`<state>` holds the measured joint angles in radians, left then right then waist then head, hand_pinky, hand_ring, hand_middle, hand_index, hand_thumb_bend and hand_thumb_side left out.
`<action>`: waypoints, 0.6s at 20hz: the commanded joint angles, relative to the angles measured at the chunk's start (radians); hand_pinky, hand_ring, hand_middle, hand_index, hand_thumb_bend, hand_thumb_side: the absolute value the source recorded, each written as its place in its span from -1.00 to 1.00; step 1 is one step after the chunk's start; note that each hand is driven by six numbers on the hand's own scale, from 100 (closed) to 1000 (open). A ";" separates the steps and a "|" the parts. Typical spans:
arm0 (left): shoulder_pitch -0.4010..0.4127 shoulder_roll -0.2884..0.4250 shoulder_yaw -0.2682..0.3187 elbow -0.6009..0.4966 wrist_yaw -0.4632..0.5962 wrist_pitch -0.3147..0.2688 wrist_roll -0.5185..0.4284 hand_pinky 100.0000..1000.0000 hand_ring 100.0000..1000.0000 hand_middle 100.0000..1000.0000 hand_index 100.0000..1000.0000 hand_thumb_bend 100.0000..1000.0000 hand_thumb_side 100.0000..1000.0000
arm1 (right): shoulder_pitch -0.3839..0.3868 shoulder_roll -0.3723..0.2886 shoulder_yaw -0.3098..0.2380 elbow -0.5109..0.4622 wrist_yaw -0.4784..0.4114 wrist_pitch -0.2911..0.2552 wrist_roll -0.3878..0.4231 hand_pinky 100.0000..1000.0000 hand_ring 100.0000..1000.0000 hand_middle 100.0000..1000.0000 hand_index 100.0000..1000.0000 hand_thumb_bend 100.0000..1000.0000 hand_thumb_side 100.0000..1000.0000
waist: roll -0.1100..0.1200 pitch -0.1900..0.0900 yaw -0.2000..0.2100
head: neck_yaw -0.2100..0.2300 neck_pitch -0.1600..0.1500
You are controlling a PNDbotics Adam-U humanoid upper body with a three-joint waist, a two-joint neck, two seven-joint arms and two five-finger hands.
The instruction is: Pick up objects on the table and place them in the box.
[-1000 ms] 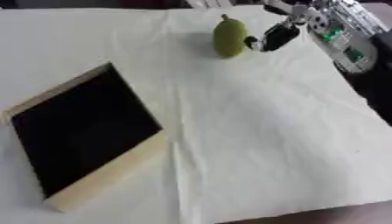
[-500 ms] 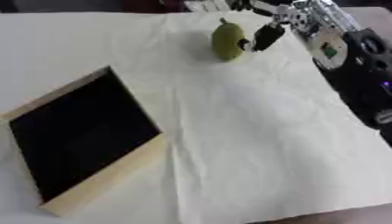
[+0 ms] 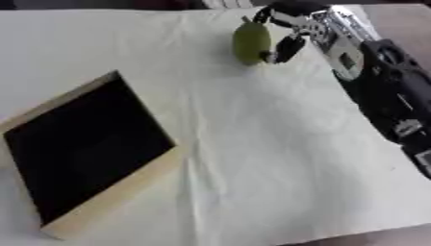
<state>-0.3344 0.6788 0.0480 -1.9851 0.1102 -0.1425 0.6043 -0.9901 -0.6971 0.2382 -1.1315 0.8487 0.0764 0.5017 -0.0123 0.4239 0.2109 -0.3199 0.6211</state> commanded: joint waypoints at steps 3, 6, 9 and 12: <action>-0.009 0.017 0.011 -0.015 0.003 -0.004 0.001 0.10 0.33 0.40 0.49 1.00 0.66 | -0.020 -0.004 -0.013 0.016 -0.006 -0.019 -0.018 0.77 0.72 0.54 0.78 -0.61 -1.00 | -0.010 -0.003 0.003 | -0.006 -0.014; -0.010 0.015 0.010 -0.015 0.003 -0.003 0.001 0.10 0.33 0.40 0.48 1.00 0.65 | -0.021 0.001 -0.016 0.014 -0.026 -0.018 -0.047 0.74 0.65 0.40 0.60 -0.69 -1.00 | -0.010 -0.001 0.005 | -0.006 -0.017; -0.009 0.014 0.012 -0.015 0.003 -0.004 0.003 0.10 0.32 0.40 0.48 1.00 0.65 | -0.021 0.002 -0.021 0.009 -0.023 0.003 -0.091 0.72 0.57 0.19 0.43 -0.74 -1.00 | -0.010 0.001 0.007 | -0.007 -0.020; -0.009 0.014 0.012 -0.015 0.003 -0.004 0.004 0.10 0.32 0.40 0.48 1.00 0.65 | -0.018 0.004 -0.017 0.009 -0.014 0.018 -0.136 0.72 0.57 0.19 0.43 -0.74 -1.00 | -0.011 0.002 0.008 | -0.008 -0.021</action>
<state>-0.3344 0.6740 0.0479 -1.9851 0.1136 -0.1445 0.6052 -0.9941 -0.6811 0.2267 -1.1154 0.8312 0.0887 0.3849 -0.0123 0.4319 0.2162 -0.3245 0.6128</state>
